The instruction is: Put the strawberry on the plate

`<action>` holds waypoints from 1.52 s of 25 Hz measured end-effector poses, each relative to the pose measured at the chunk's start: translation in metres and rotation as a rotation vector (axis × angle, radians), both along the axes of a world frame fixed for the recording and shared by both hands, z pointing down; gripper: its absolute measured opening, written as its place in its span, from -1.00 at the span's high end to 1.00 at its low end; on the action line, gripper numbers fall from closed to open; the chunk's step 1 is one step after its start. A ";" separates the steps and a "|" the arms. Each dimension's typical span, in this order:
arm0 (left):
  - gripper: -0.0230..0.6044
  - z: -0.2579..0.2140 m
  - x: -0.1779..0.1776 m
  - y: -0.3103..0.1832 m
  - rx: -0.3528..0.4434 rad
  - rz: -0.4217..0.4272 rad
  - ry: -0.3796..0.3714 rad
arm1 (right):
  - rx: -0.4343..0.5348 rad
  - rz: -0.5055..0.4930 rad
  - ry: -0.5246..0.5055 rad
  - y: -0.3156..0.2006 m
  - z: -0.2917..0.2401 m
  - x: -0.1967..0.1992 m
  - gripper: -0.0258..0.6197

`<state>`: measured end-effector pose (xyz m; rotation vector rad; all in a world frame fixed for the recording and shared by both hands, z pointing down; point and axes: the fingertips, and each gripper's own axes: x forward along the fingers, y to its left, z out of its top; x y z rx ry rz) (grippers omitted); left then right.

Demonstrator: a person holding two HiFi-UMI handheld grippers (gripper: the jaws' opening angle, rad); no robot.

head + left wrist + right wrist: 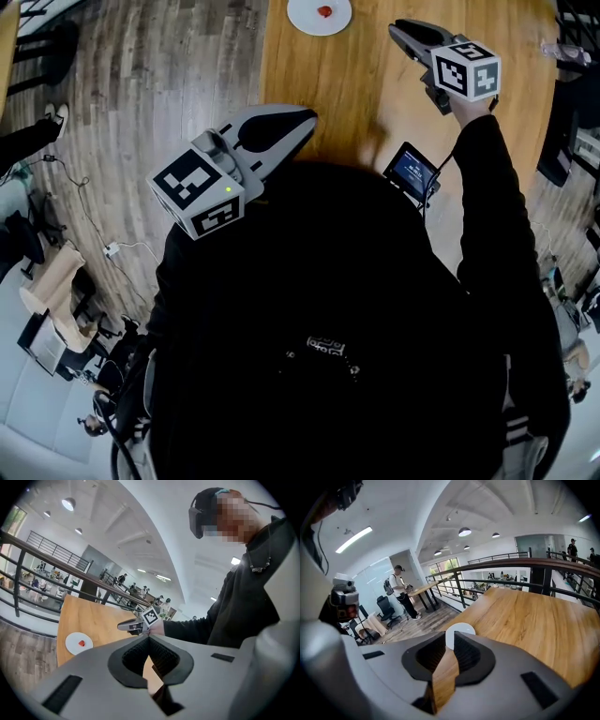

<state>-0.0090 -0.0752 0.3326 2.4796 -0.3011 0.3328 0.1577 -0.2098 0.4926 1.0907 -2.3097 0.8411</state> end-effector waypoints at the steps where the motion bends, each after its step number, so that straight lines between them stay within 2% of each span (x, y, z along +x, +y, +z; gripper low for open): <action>1: 0.93 -0.001 0.003 -0.001 0.009 0.013 -0.001 | 0.014 -0.011 -0.017 0.005 -0.009 0.000 0.75; 3: 0.93 -0.003 0.008 -0.002 0.029 0.040 -0.002 | 0.037 -0.026 -0.053 0.016 -0.028 -0.003 0.84; 8: 0.93 -0.007 0.034 0.006 0.100 0.058 0.008 | 0.105 0.012 -0.191 0.060 -0.074 -0.006 0.86; 12: 0.93 -0.016 0.047 0.002 0.092 0.058 0.039 | 0.161 0.018 -0.241 0.083 -0.106 -0.014 0.86; 16: 0.93 -0.027 0.058 0.003 0.124 0.085 0.039 | 0.207 0.005 -0.267 0.100 -0.135 -0.016 0.86; 19: 0.93 -0.037 0.064 0.003 0.143 0.098 0.052 | 0.210 -0.018 -0.231 0.113 -0.146 -0.017 0.86; 23: 0.93 -0.049 0.066 0.000 0.163 0.122 0.059 | 0.270 -0.042 -0.149 0.119 -0.166 -0.019 0.86; 28: 0.93 -0.055 0.078 0.008 0.179 0.126 0.058 | 0.324 -0.021 -0.178 0.136 -0.181 -0.004 0.87; 34: 0.93 -0.050 0.047 -0.014 0.192 0.083 0.037 | 0.319 0.017 -0.135 0.127 -0.171 -0.001 0.87; 38: 0.93 -0.048 0.045 -0.012 0.207 0.060 0.007 | 0.336 0.057 -0.112 0.128 -0.175 0.016 0.87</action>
